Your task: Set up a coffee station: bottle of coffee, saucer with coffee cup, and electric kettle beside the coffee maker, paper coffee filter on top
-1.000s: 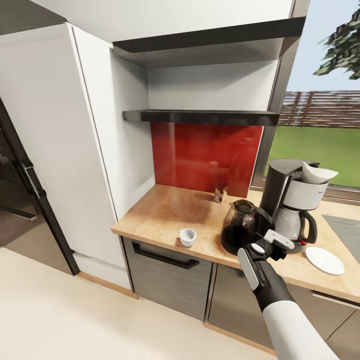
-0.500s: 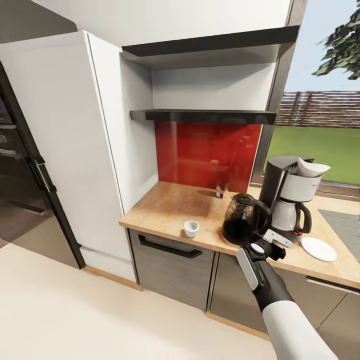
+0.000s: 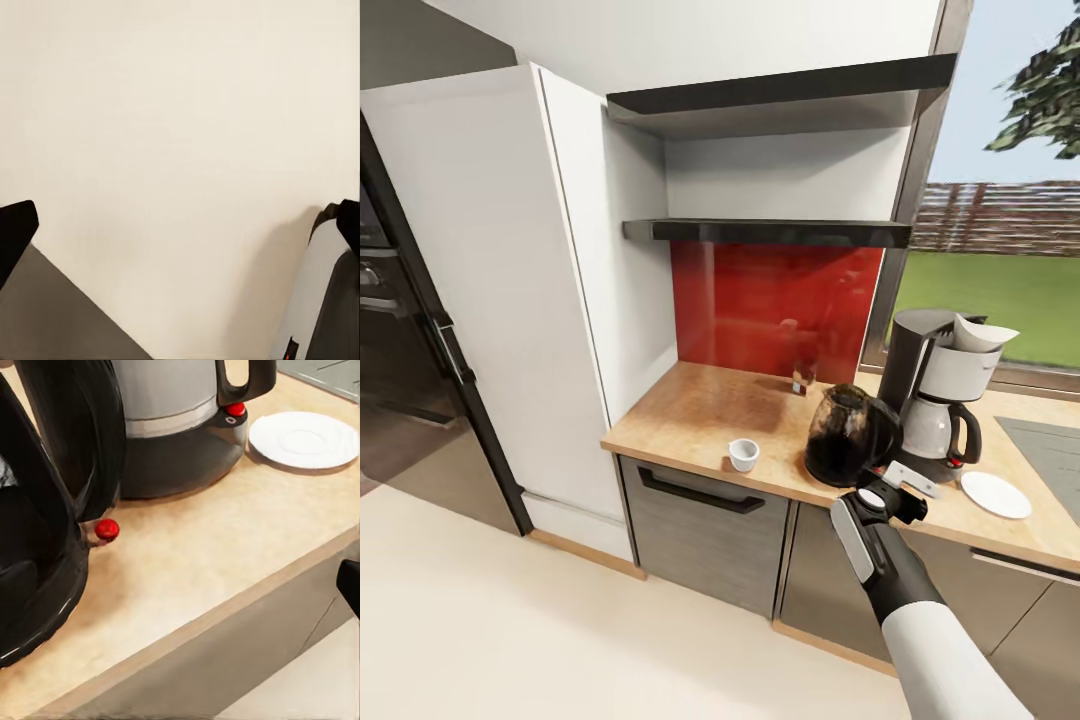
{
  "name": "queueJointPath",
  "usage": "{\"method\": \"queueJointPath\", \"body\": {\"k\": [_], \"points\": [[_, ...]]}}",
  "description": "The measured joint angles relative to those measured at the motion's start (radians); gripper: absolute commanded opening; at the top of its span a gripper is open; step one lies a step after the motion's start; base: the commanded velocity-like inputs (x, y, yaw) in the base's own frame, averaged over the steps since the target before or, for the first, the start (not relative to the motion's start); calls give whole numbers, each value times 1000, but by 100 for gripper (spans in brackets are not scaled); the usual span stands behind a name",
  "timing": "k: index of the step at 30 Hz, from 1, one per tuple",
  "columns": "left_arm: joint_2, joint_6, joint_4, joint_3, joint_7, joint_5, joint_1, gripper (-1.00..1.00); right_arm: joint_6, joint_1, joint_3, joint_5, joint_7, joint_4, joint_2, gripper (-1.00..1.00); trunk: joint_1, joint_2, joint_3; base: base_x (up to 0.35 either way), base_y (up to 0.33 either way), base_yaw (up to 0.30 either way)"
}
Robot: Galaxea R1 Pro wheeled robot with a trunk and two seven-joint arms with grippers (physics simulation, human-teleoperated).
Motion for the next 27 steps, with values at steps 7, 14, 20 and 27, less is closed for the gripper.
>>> {"method": "queueJointPath", "body": {"k": [7, 14, 20, 27], "points": [[30, -1, -29, -2, 3, 1, -109, 100, -207, 1, 68, 31, 5, 224, 86, 100, 0, 0, 0, 0, 0, 0], [25, -2, -34, -5, 3, 3, -126, 100, -540, 9, 302, 60, -2, 376, 91, 100, 0, 0, 0, 0, 0, 0], [19, -50, -34, -7, 1, 3, -127, 100, -844, 18, 406, 61, -1, 572, 102, 100, 0, 0, 0, 0, 0, 0], [19, -77, -31, -8, -1, 3, -126, 100, -963, 37, 422, 63, 1, 796, 109, 100, 0, 0, 0, 0, 0, 0]]}}
